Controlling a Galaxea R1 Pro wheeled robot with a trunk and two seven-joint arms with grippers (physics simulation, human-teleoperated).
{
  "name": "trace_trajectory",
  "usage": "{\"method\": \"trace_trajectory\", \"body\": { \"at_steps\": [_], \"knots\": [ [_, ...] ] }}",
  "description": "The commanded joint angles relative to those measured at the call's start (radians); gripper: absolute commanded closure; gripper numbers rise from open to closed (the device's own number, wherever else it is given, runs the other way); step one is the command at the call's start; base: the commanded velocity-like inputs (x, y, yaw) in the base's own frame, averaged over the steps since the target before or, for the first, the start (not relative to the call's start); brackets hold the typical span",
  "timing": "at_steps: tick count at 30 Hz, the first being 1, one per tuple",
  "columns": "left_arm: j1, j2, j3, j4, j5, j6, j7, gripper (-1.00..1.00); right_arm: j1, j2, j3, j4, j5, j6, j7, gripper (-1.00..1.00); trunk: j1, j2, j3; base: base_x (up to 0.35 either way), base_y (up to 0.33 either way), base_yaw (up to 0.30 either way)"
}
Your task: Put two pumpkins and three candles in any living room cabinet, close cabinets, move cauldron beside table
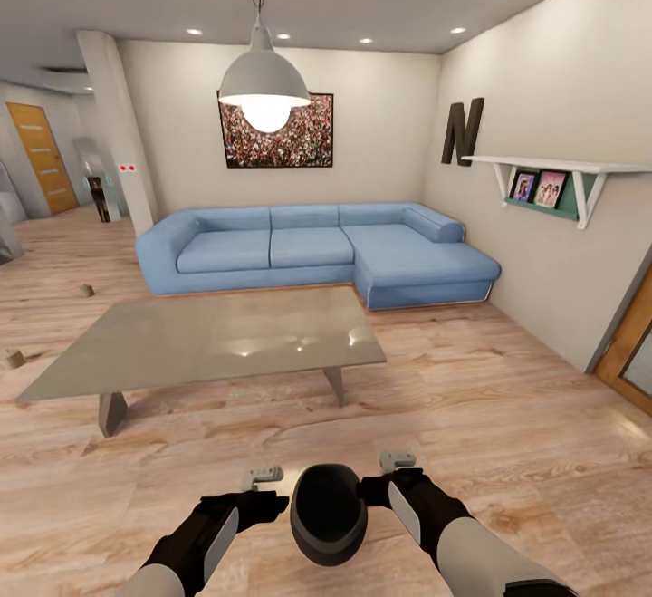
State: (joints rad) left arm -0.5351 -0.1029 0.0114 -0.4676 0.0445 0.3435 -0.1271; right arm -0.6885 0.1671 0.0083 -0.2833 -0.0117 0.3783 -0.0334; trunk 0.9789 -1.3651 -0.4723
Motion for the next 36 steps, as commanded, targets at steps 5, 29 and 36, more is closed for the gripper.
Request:
{"method": "trace_trajectory", "body": {
  "at_steps": [5, 29, 36],
  "knots": [
    [0.000, -0.001, 0.001, 0.000, 0.000, 0.005, -0.003, -1.00, 0.000, -0.002, 0.001, -0.002, -0.002, 0.005, -0.001, -1.00, 0.019, -0.036, -0.017, 0.000, 0.000, 0.000],
    [0.000, -0.003, 0.002, -0.004, 0.006, 0.005, -0.018, -1.00, 0.000, -0.003, 0.001, -0.002, -0.002, 0.006, 0.091, -1.00, 0.111, -0.204, -0.092, 0.000, 0.000, 0.000],
    [0.000, -0.004, 0.003, -0.007, 0.006, 0.005, -0.019, -1.00, 0.000, -0.003, 0.002, -0.003, -0.002, 0.002, 0.092, -1.00, 0.130, -0.239, -0.108, 0.000, 0.000, 0.000]
  ]
}}
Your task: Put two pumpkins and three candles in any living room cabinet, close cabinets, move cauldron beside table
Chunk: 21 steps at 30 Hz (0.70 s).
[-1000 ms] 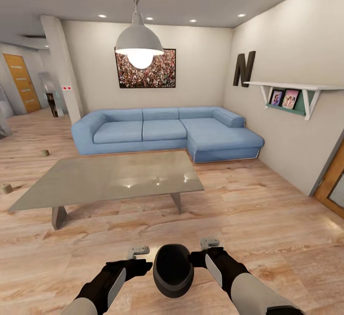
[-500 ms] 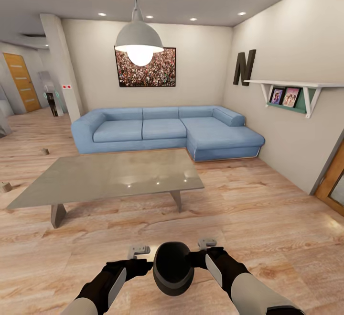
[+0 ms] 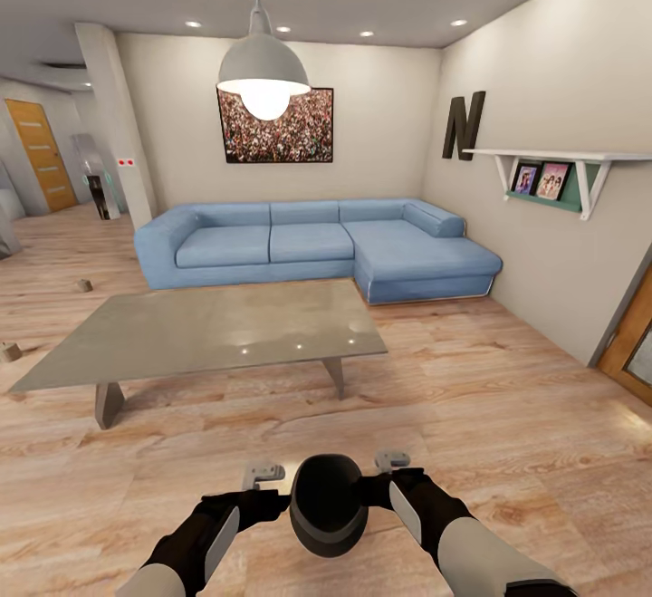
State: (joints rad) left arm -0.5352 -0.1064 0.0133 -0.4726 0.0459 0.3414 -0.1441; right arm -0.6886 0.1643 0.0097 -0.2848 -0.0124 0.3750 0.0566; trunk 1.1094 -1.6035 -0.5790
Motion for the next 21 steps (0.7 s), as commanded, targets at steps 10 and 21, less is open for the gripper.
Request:
{"method": "trace_trajectory", "body": {
  "at_steps": [10, 21],
  "knots": [
    [0.000, -0.001, 0.002, -0.006, 0.005, 0.007, -0.001, -1.00, 0.000, 0.000, 0.001, -0.002, -0.001, 0.002, 0.000, -1.00, 0.000, -0.001, -0.001, 0.029, 0.000, 0.000],
    [0.000, -0.001, 0.002, -0.006, 0.005, 0.008, 0.000, -1.00, 0.000, 0.001, 0.001, 0.000, -0.001, 0.011, -0.003, -1.00, 0.000, -0.001, -0.001, 0.127, 0.000, 0.000]
  ]
}}
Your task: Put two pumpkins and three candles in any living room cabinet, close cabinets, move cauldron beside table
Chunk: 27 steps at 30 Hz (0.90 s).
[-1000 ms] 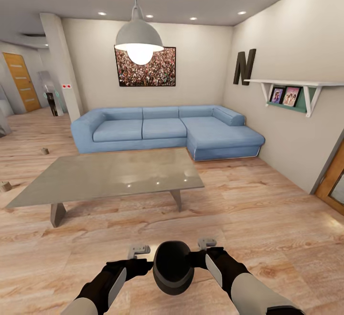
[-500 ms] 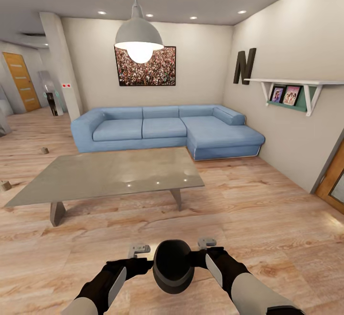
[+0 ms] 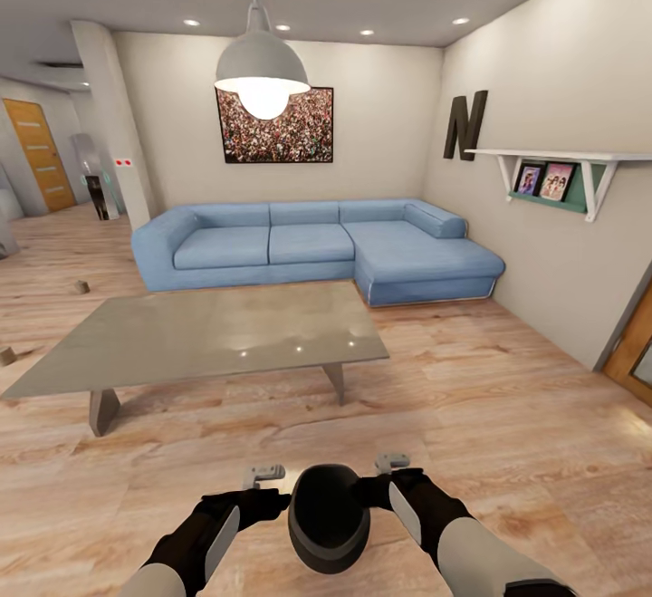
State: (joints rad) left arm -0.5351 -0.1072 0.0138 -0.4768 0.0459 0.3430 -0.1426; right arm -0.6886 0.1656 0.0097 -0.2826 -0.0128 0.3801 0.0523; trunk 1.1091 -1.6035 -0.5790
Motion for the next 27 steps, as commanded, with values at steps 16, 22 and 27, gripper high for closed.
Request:
{"method": "trace_trajectory", "body": {
  "at_steps": [16, 22, 27],
  "knots": [
    [0.000, -0.002, 0.002, -0.002, 0.005, 0.008, -0.002, -1.00, 0.000, 0.005, 0.018, -0.002, 0.000, 0.121, -0.009, -1.00, 0.000, 0.000, -0.001, 0.029, 0.000, 0.000],
    [0.000, -0.005, 0.002, -0.002, 0.005, 0.008, -0.002, -1.00, 0.000, 0.004, 0.018, -0.003, 0.000, 0.108, -0.009, -1.00, 0.000, 0.000, -0.001, 0.000, 0.000, 0.000],
    [0.000, -0.005, 0.002, -0.002, 0.005, 0.008, -0.002, -1.00, 0.000, 0.003, 0.018, 0.000, 0.000, 0.093, -0.009, -1.00, 0.000, 0.000, -0.001, 0.000, 0.000, 0.000]
  ]
}}
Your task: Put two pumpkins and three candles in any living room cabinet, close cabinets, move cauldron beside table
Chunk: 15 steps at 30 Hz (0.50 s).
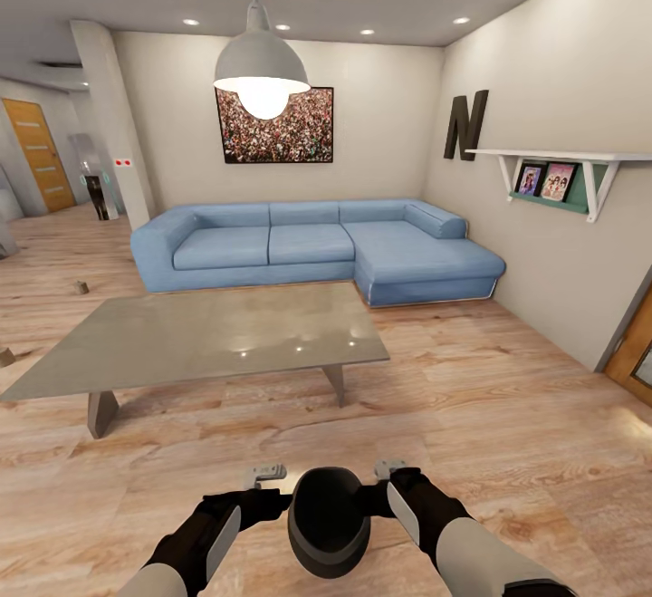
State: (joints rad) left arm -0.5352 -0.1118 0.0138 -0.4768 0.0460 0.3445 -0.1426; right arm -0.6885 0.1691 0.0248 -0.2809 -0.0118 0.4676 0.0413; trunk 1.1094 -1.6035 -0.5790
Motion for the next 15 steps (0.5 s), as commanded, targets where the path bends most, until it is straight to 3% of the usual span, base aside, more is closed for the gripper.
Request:
{"method": "trace_trajectory", "body": {
  "at_steps": [1, 11, 15],
  "knots": [
    [0.000, 0.000, 0.001, -0.002, 0.005, 0.007, -0.002, -1.00, 0.000, 0.000, 0.003, -0.002, -0.001, 0.005, 0.002, -1.00, 0.000, -0.001, -0.001, 0.000, 0.000, 0.000],
    [0.000, 0.001, 0.001, -0.002, 0.005, 0.005, -0.002, -1.00, 0.000, 0.000, 0.003, -0.001, -0.001, 0.003, 0.002, -1.00, 0.000, -0.001, -0.001, 0.000, 0.000, 0.000],
    [0.000, 0.000, 0.001, -0.002, 0.005, 0.005, -0.001, -1.00, 0.000, 0.000, 0.003, -0.003, -0.001, 0.003, 0.002, -1.00, 0.015, -0.029, -0.014, 0.000, 0.000, 0.000]
  ]
}}
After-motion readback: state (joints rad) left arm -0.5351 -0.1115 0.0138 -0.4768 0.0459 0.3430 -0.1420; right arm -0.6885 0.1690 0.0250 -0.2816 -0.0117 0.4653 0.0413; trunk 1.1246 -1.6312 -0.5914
